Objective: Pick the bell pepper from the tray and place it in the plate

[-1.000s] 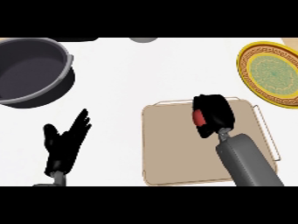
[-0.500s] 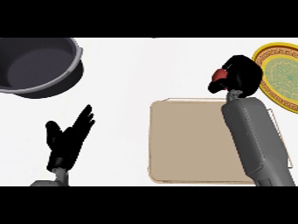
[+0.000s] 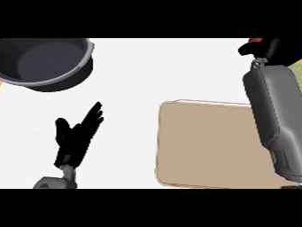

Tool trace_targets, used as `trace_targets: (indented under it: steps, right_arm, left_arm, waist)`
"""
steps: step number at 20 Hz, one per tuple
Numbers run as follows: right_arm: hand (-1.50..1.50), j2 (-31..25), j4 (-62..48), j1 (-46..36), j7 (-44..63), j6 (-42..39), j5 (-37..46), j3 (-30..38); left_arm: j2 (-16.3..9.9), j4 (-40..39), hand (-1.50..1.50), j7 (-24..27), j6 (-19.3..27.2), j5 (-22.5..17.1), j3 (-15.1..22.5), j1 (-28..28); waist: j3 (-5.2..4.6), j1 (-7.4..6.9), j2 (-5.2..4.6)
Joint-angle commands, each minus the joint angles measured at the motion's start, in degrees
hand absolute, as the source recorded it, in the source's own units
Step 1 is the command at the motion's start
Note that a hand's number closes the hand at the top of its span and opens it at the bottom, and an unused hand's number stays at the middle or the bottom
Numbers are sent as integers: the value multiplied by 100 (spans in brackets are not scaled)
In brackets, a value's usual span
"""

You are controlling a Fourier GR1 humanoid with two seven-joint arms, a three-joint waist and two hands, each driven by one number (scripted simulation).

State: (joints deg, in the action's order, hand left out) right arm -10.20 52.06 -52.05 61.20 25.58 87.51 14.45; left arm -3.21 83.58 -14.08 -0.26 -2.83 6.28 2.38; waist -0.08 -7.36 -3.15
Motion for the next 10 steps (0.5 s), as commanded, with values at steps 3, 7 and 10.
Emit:
trace_targets:
  steps: [3,7,10]
  right_arm:
    - [150,-206,-277,-225,1282,1365,754,658]
    - [150,-182,-252,-166,1314,2076,1183,1013]
    - [150,-166,-404,74,1352,2457,1634,1299]
  left_arm:
    - [-23,-72,0,-17,10,-49,-98,39]
    - [-30,28,0,-20,0,-19,-51,23]
    - [-54,-32,0,-179,67,-38,-147,124]
  waist:
    - [18,42,-9]
    - [27,53,32]
    - [25,192,59]
